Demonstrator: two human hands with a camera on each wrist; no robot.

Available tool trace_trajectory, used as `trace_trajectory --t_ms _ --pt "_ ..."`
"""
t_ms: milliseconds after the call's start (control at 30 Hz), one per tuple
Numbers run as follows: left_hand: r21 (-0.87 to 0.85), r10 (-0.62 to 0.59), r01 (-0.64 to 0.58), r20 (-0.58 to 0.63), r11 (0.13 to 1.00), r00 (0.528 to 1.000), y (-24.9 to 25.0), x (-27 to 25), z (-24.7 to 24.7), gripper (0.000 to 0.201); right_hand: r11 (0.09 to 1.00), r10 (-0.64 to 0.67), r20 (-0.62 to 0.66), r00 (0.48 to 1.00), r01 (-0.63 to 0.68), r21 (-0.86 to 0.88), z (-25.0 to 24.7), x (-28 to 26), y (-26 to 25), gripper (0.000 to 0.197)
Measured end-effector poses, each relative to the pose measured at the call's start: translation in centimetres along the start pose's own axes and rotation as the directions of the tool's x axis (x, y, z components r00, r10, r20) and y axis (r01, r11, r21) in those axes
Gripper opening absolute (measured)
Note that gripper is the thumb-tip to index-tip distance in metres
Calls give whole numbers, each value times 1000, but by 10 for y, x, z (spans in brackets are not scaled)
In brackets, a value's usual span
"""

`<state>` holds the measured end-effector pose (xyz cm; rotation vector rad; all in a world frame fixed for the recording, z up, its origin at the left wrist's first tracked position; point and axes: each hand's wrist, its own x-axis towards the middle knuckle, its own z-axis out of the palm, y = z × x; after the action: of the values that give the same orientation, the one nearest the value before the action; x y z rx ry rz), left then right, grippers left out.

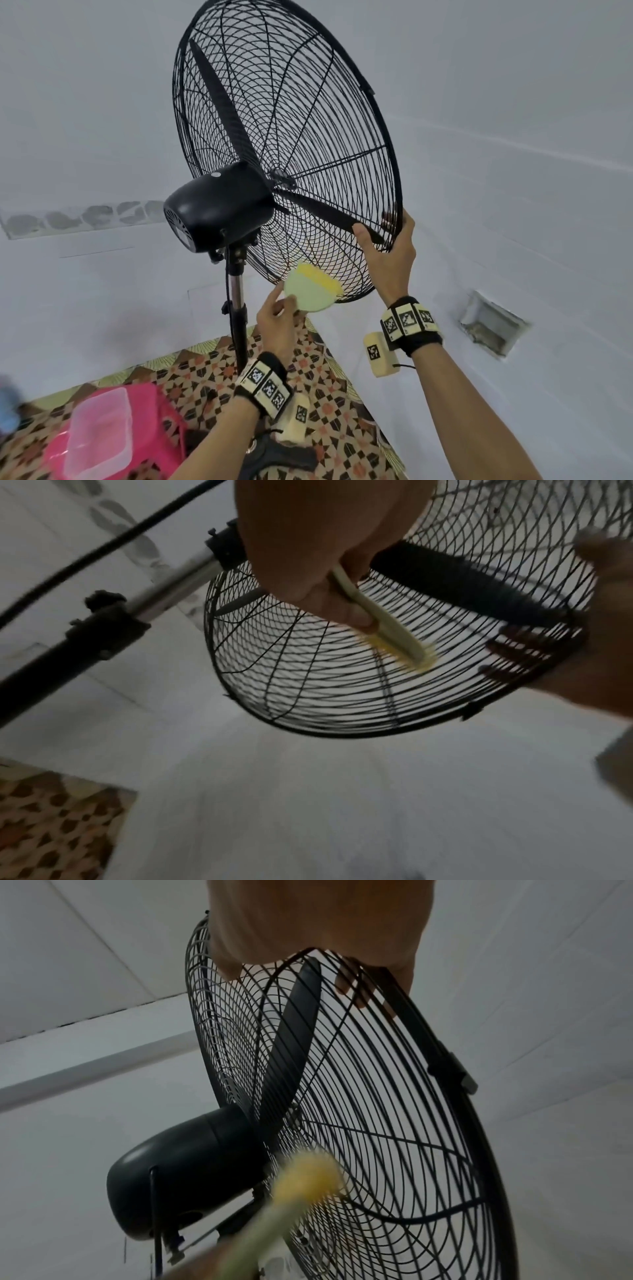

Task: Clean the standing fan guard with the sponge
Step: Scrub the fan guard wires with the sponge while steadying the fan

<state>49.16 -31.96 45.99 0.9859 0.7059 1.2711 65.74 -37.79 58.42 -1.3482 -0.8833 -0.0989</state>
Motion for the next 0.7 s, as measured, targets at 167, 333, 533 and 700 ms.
trace_trajectory --t_ms 167,333,533,700 --pt "-27 122 -121 71 992 990 32 6 28 48 1000 -2 -2 1000 2 -8 3 0 1 86" --pt "100 47 -46 -4 994 999 2 2 12 48 1000 12 13 1000 -11 -25 -2 2 1 87" --pt "-5 151 -150 52 989 987 26 0 26 47 1000 11 -3 1000 -11 -23 3 -2 -4 85" --pt "87 94 -94 3 992 996 3 0 20 43 999 42 7 999 -42 -19 -1 -1 -4 84"
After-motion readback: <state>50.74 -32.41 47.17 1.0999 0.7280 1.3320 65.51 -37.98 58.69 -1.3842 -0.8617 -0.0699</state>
